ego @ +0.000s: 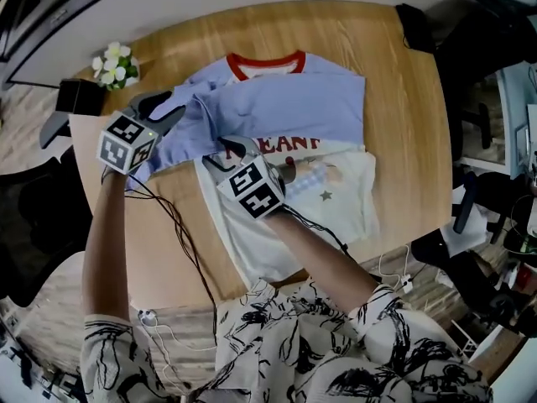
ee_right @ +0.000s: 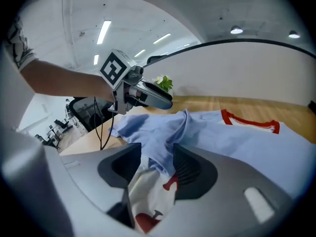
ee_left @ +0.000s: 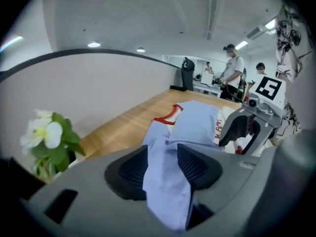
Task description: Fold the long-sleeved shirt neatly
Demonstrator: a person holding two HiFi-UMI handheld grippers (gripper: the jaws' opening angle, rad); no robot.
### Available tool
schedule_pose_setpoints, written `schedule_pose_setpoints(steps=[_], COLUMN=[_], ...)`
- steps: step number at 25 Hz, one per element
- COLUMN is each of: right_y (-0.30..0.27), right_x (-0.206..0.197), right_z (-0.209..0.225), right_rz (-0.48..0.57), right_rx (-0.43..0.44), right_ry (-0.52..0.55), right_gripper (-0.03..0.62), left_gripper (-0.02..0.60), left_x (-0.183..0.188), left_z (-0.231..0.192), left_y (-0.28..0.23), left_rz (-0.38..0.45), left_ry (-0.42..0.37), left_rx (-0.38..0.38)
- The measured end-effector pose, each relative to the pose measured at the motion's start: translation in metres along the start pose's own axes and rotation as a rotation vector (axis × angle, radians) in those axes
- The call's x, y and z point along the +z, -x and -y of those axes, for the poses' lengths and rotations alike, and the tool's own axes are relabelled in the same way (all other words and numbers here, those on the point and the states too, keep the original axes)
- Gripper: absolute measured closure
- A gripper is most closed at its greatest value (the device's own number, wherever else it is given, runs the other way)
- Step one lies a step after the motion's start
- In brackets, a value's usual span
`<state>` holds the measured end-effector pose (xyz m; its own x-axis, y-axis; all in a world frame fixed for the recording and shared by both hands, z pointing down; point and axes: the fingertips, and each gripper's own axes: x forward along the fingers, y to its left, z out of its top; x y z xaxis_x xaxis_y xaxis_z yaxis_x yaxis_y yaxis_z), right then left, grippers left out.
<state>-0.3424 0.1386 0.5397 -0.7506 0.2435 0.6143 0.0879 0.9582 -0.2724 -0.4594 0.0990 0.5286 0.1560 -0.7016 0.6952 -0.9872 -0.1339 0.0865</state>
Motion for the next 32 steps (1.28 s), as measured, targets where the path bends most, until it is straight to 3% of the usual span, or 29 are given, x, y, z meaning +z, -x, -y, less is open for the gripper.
schedule_pose_setpoints(steps=[4,8,10,12,17,19,25,29,30,32], right_y=[0.004,0.002,-0.004,-0.012,-0.036,-0.049,-0.103,-0.148,-0.159,-0.18], right_x=[0.014,0.039,0.052,0.062,0.092,0.1,0.117,0.12,0.12,0.118], right_z=[-0.014,-0.045,-0.069,-0.088,-0.112,-0.121,-0.146,-0.161,-0.164,-0.171], right_rz=[0.024,0.059,0.073,0.073,0.058,0.041,-0.012,-0.096,-0.124,-0.184], right_rx=[0.035,0.119,0.182,0.2,0.182,0.181,0.202,0.266,0.287,0.319], right_ry=[0.026,0.099,0.147,0.186,0.302,0.347,0.453,0.466,0.463,0.461], right_gripper=[0.365,0.345,0.342,0.343,0.342,0.342,0.342,0.342,0.342,0.344], left_gripper=[0.359,0.338,0.336,0.337,0.337,0.337,0.376,0.391,0.424,0.561], left_x=[-0.012,-0.042,-0.068,-0.101,-0.178,-0.199,-0.218,-0.222,-0.224,-0.226], left_z=[-0.008,-0.01,-0.009,-0.003,0.024,0.03,0.034,0.028,0.028,0.029], left_y=[0.064,0.143,0.177,0.198,0.204,0.194,0.167,0.15,0.146,0.143], left_rz=[0.158,0.293,0.317,0.289,0.111,0.077,0.035,0.004,-0.006,-0.006], left_ry=[0.13,0.267,0.34,0.408,0.521,0.56,0.594,0.612,0.622,0.626], left_rx=[0.137,0.351,0.457,0.52,0.592,0.604,0.61,0.583,0.58,0.588])
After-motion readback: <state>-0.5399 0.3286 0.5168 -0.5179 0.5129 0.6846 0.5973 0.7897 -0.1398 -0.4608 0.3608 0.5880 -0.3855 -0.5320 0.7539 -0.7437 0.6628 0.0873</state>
